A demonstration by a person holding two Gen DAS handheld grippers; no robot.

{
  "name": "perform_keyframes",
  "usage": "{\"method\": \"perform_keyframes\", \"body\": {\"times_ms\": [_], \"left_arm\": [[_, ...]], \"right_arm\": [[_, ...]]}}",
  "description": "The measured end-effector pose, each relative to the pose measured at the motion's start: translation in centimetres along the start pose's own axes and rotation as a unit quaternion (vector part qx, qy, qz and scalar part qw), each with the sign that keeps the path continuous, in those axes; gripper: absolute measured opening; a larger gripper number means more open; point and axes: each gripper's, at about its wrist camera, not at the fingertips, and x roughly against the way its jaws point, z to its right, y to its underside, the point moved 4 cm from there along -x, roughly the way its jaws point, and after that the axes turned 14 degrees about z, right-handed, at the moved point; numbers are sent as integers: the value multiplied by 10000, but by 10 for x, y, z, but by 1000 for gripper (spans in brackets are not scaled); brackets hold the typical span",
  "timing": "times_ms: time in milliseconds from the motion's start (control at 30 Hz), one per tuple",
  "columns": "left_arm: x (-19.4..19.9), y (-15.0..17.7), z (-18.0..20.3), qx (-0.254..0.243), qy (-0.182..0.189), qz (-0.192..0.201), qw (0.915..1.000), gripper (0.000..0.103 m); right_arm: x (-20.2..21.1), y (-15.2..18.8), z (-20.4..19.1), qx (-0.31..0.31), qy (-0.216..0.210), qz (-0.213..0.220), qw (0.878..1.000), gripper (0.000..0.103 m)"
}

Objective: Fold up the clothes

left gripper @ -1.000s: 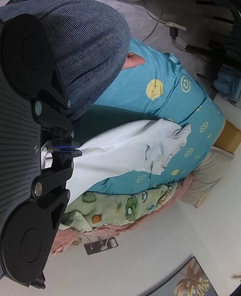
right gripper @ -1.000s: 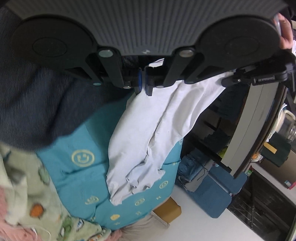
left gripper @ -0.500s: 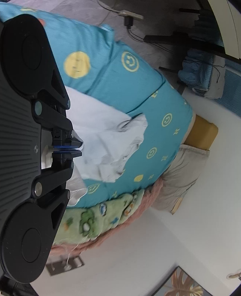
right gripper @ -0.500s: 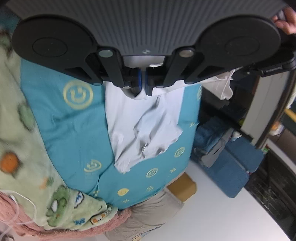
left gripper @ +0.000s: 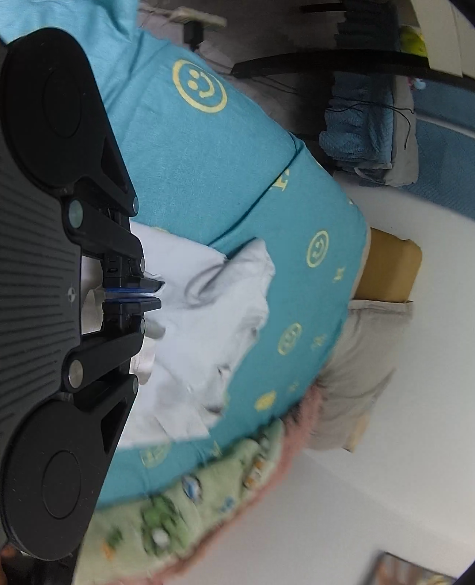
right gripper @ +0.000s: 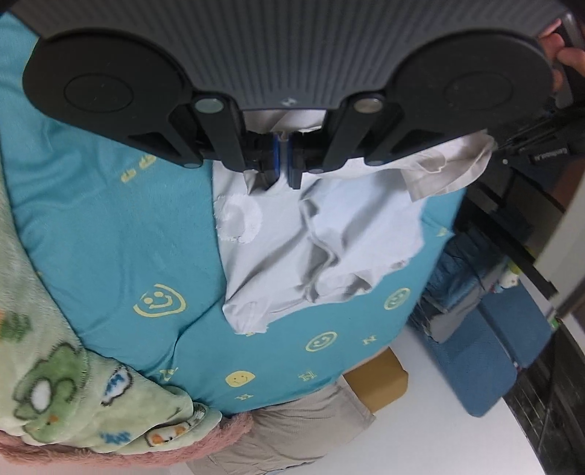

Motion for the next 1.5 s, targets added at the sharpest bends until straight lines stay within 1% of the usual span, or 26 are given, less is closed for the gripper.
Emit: {"method": "perform_keyframes", "body": {"times_ms": [100, 167, 267, 333, 367, 400, 433, 467, 500, 533, 567, 600, 633, 667, 700, 833, 900, 967, 1100, 1233, 1367, 1433, 1500], "left_arm": [[-24, 13, 4, -465, -133, -168, 9987, 3], [-37, 24, 2, -718, -238, -341, 9966, 3], [-48, 35, -5, -639, -296, -554, 9960, 5], [-46, 36, -4, -736, -289, -565, 9953, 6], [-42, 34, -1, -807, -278, -542, 9949, 12], [-38, 33, 1, -878, -267, -519, 9944, 25], [-32, 31, 4, -886, -219, -474, 9947, 32], [-26, 30, 7, -895, -171, -427, 9949, 46], [-17, 28, 10, -897, -146, -338, 9953, 56], [-8, 27, 13, -910, -123, -242, 9955, 59], [3, 25, 18, -946, -92, -156, 9953, 65], [12, 24, 21, -1005, -59, -90, 9949, 71], [24, 23, 26, -1085, -38, -27, 9941, 75], [34, 21, 29, -1157, -42, 41, 9933, 80], [44, 21, 31, -1274, -67, 116, 9918, 83], [84, 19, 40, -1719, -138, 422, 9841, 87], [103, 17, 42, -1815, -129, 574, 9816, 89], [120, 16, 43, -1749, -81, 651, 9824, 90], [150, 19, 45, -1625, 27, 782, 9836, 95], [168, 24, 46, -1571, 91, 806, 9842, 97], [167, 32, 42, -1315, 28, 488, 9901, 98], [159, 37, 35, -969, -7, 123, 9952, 98], [148, 46, 26, -577, -1, -320, 9978, 98]], "right_arm": [[-22, 7, 3, 197, 99, 66, 9997, 8], [-33, 15, 4, 338, 171, 12, 9993, 8], [-42, 25, 5, 417, 279, -113, 9987, 9], [-40, 24, 3, 444, 305, -94, 9985, 9], [-38, 22, 2, 446, 312, -76, 9985, 10], [-34, 20, 1, 414, 310, -56, 9986, 10], [-29, 18, 0, 366, 300, -45, 9989, 11], [-25, 16, -1, 319, 290, -34, 9991, 14], [-19, 14, -2, 272, 272, -16, 9993, 25], [-12, 13, -4, 226, 244, 9, 9994, 50], [-3, 12, -5, 194, 220, 86, 9995, 65], [8, 10, -6, 180, 198, 227, 9994, 85], [18, 9, -8, 202, 191, 355, 9990, 86], [29, 7, -10, 273, 185, 439, 9985, 86], [39, 6, -13, 346, 157, 491, 9981, 86], [78, 3, -25, 579, 54, 773, 9953, 86], [97, 3, -30, 702, 4, 934, 9931, 86], [111, 5, -35, 867, -42, 1053, 9906, 86], [130, 17, -39, 847, -96, 1074, 9906, 86], [136, 24, -43, 919, -147, 1055, 9901, 86], [139, 23, -49, 1007, -162, 1164, 9880, 86], [138, 23, -49, 1005, -149, 1187, 9877, 86], [137, 24, -49, 982, -139, 1182, 9880, 86]]}}
